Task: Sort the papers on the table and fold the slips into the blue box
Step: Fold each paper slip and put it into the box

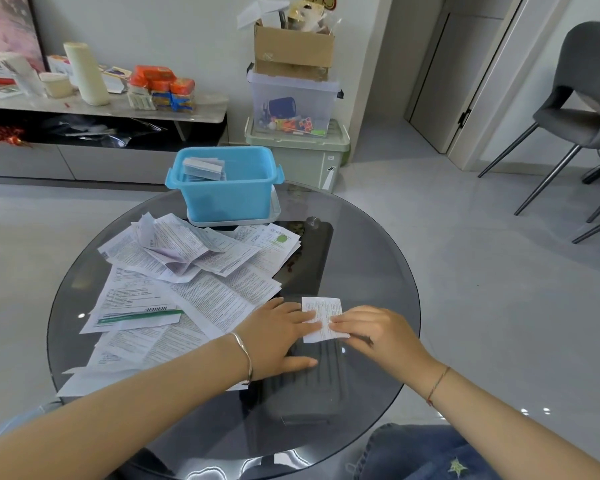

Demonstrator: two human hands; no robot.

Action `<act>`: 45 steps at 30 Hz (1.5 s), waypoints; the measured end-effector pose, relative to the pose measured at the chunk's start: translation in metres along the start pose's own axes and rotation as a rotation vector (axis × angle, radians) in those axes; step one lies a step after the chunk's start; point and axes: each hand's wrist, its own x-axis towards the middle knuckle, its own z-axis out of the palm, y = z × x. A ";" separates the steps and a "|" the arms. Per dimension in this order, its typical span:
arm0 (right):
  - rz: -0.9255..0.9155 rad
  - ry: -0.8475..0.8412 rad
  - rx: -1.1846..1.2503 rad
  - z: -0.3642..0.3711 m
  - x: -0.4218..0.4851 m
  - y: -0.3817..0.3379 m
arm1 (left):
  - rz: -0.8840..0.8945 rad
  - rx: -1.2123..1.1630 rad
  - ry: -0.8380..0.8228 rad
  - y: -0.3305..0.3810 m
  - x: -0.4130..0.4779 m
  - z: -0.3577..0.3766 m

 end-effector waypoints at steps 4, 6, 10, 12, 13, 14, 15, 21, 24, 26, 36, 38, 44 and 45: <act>0.351 0.074 0.300 0.002 0.003 -0.009 | -0.100 -0.134 0.071 -0.003 0.004 -0.004; 0.529 0.148 0.411 0.005 0.010 -0.012 | -0.187 -0.239 0.140 -0.004 0.009 -0.003; 0.639 0.141 0.501 0.006 0.020 -0.015 | -0.299 -0.395 0.273 -0.002 0.018 -0.005; 0.676 0.125 0.547 0.007 0.024 -0.014 | -0.314 -0.446 0.275 0.000 0.016 -0.007; 0.696 0.112 0.556 0.007 0.026 -0.014 | -0.304 -0.448 0.273 0.000 0.015 -0.007; 0.715 0.097 0.555 0.009 0.028 -0.011 | -0.294 -0.437 0.278 0.001 0.014 -0.006; 0.727 0.084 0.553 0.009 0.031 -0.011 | -0.289 -0.407 0.288 0.000 0.013 -0.005; 0.804 -0.005 0.493 0.009 0.041 -0.006 | -0.176 -0.048 0.243 0.006 0.002 0.003; 0.837 -0.036 0.488 0.009 0.043 -0.004 | -0.106 0.062 0.284 0.007 -0.001 0.012; 0.847 -0.050 0.479 0.007 0.045 -0.005 | -0.102 0.050 0.219 0.008 -0.004 0.009; 0.837 -0.024 0.463 0.008 0.045 -0.010 | -0.078 0.140 0.019 0.018 -0.005 0.000; 0.746 0.011 0.375 0.008 0.037 -0.013 | -0.081 0.132 0.027 0.019 -0.006 -0.002; 0.047 0.125 -0.173 0.007 0.008 -0.015 | -0.093 0.091 0.071 0.017 -0.006 -0.003; 0.008 0.098 -0.195 0.007 0.004 -0.015 | -0.094 0.095 0.074 0.017 -0.006 -0.002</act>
